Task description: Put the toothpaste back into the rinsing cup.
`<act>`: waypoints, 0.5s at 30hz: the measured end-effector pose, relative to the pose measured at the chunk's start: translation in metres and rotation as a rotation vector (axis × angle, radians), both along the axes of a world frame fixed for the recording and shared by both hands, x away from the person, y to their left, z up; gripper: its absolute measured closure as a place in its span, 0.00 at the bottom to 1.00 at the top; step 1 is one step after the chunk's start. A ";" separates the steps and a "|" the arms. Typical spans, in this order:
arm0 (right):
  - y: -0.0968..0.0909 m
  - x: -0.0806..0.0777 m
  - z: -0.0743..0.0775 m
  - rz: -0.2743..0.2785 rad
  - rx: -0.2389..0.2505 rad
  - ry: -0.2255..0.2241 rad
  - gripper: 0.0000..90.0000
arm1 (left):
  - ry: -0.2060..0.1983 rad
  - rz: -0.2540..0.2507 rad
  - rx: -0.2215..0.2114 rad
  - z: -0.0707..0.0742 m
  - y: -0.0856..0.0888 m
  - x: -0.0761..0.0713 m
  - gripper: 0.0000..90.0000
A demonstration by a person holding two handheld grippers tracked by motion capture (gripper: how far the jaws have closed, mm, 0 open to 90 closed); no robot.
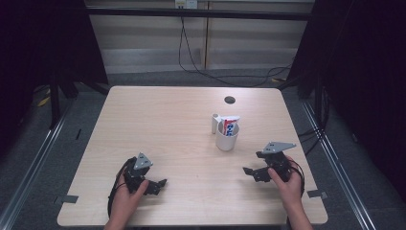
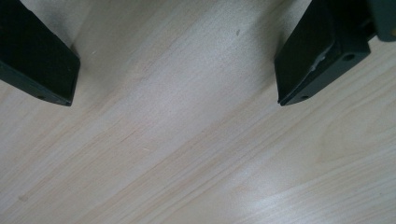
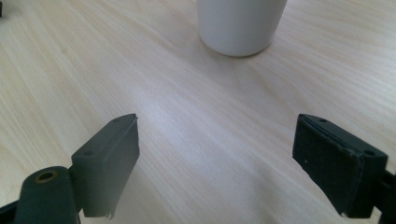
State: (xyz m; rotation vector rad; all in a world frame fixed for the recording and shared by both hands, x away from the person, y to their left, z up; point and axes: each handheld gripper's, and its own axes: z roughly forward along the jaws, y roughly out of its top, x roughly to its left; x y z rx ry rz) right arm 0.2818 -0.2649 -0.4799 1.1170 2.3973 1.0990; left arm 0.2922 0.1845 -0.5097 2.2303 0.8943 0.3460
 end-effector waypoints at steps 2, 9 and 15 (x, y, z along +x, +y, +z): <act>-0.002 -0.002 -0.002 0.002 -0.009 0.005 0.16 | -0.001 0.000 0.001 0.000 0.000 0.000 0.00; -0.007 -0.010 -0.010 -0.004 -0.027 0.015 0.16 | 0.000 0.000 0.000 0.000 0.000 0.000 0.00; -0.008 -0.013 -0.013 -0.003 -0.029 0.016 0.16 | 0.000 0.000 0.000 0.000 0.000 0.000 0.00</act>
